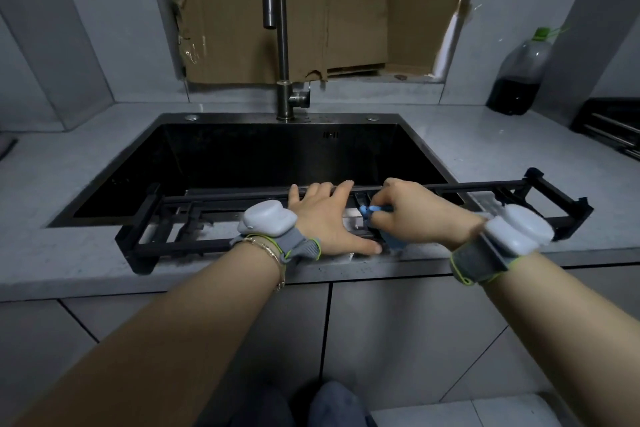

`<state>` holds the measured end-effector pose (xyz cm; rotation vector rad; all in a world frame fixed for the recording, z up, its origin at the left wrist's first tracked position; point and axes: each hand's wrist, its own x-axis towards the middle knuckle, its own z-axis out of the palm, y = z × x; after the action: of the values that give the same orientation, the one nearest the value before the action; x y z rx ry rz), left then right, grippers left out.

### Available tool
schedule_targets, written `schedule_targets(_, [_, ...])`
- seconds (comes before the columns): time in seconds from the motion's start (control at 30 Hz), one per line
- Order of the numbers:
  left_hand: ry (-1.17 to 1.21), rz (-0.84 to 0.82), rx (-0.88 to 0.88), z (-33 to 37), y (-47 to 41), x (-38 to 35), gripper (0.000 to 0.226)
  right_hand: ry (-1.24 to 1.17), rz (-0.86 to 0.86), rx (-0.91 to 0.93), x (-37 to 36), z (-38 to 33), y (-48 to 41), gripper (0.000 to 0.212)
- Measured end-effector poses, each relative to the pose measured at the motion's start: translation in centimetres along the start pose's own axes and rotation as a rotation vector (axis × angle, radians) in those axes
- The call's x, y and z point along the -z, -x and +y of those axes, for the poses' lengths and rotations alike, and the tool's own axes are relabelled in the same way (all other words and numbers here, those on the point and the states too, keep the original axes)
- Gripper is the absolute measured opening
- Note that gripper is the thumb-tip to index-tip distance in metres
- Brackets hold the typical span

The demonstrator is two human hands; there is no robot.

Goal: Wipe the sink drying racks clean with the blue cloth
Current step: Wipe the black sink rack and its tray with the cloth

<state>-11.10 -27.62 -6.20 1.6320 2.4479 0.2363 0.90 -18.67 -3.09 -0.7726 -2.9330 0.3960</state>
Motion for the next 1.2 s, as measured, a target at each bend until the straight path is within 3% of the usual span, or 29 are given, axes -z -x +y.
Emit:
schedule_targets(0.1, [-0.030,0.011,-0.004,0.1,-0.1,-0.1,0.110,-0.020,-0.057,0.012,0.4,0.3,-0.3,0.022])
schedule_targets(0.27, [-0.038,0.031,-0.025,0.2,0.1,-0.1,0.106,-0.031,0.249,-0.043,-1.3,-0.4,-2.6,0.015])
schedule_targets(0.4, [-0.017,0.046,-0.030,0.1,0.1,-0.1,0.104,-0.003,0.348,-0.097,-2.2,-0.8,-3.8,0.013])
schedule_targets(0.7, [-0.007,0.045,-0.023,0.0,-0.1,-0.2,0.105,0.045,0.141,-0.065,-0.8,0.0,-2.2,0.026])
schedule_targets(0.9, [-0.014,0.064,-0.028,-0.2,-0.4,-0.3,0.103,0.096,0.237,-0.099,-1.5,-0.7,-3.0,0.024])
schedule_targets(1.1, [-0.009,0.054,-0.025,-0.1,-0.2,-0.4,0.107,0.118,0.093,-0.109,-0.3,-0.5,-3.3,0.022])
schedule_targets(1.2, [-0.016,0.056,-0.031,-0.2,-0.3,-0.4,0.104,0.213,0.158,-0.081,-0.9,-0.9,-3.8,0.026])
